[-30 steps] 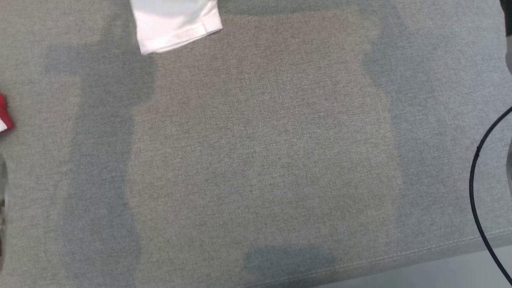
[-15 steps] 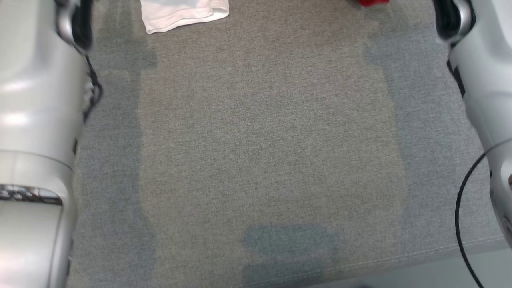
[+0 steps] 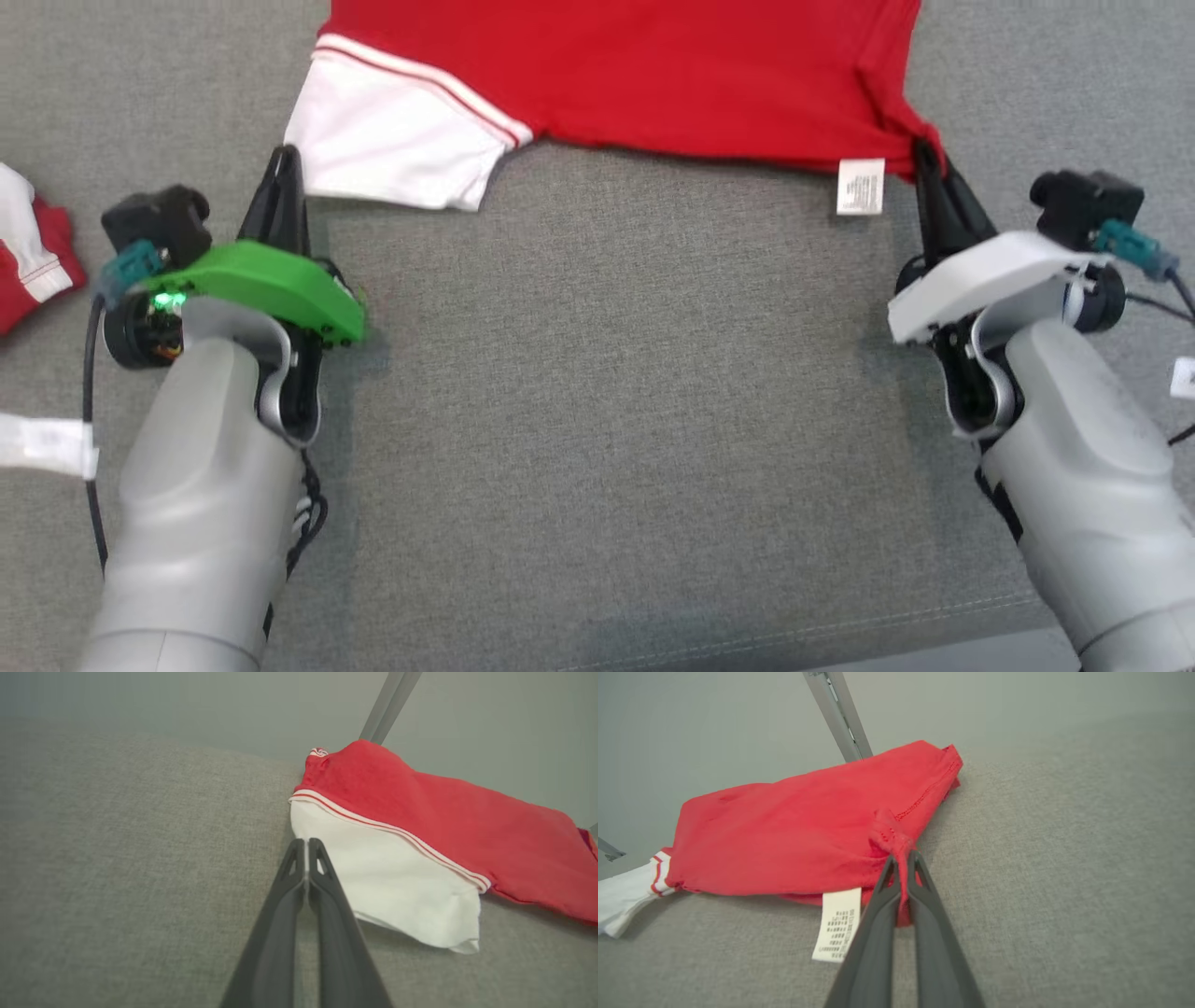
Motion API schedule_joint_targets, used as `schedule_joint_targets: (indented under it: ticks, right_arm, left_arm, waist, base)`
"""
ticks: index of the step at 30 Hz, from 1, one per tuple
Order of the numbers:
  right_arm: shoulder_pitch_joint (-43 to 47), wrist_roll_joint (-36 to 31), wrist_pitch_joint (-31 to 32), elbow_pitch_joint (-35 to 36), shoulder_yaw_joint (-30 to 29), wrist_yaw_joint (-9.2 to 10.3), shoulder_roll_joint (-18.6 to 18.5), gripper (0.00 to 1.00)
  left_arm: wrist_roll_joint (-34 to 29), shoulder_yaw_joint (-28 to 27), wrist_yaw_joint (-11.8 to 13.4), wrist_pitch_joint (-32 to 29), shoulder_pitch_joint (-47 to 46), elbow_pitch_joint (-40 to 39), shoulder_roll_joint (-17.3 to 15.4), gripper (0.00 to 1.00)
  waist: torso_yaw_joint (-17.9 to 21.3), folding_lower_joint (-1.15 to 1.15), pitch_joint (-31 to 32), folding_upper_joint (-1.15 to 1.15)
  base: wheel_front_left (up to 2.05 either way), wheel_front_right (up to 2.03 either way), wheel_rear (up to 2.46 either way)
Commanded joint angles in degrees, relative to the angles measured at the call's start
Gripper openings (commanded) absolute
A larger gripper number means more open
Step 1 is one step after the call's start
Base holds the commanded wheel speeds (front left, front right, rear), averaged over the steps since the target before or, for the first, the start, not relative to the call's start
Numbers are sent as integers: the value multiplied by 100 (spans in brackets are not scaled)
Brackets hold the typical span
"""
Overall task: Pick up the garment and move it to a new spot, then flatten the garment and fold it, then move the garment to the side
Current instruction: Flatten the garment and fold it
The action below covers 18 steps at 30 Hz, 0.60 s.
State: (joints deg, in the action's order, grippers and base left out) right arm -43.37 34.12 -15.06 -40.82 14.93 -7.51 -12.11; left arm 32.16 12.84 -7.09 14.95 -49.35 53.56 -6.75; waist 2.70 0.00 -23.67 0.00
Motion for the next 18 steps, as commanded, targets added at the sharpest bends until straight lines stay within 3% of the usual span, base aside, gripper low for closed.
schedule_joint_targets:
  ticks: [1,12,18]
  right_arm:
    - [445,28,-26,273,-20,3,22,0]
    - [2257,-113,-26,1477,-120,4,-100,0]
    - [3125,-173,32,1887,-157,4,-290,0]
  left_arm:
    - [-179,-110,27,20,479,-407,-106,0]
    - [-847,-470,552,-13,3389,-3294,-397,0]
    - [-1148,-330,1284,-1000,4988,-5278,-608,0]
  waist:
    - [33,0,273,0]
    - [148,0,1023,0]
    - [62,0,1475,0]
  base:
    - [0,0,0]
    - [0,0,0]
    - [0,0,0]
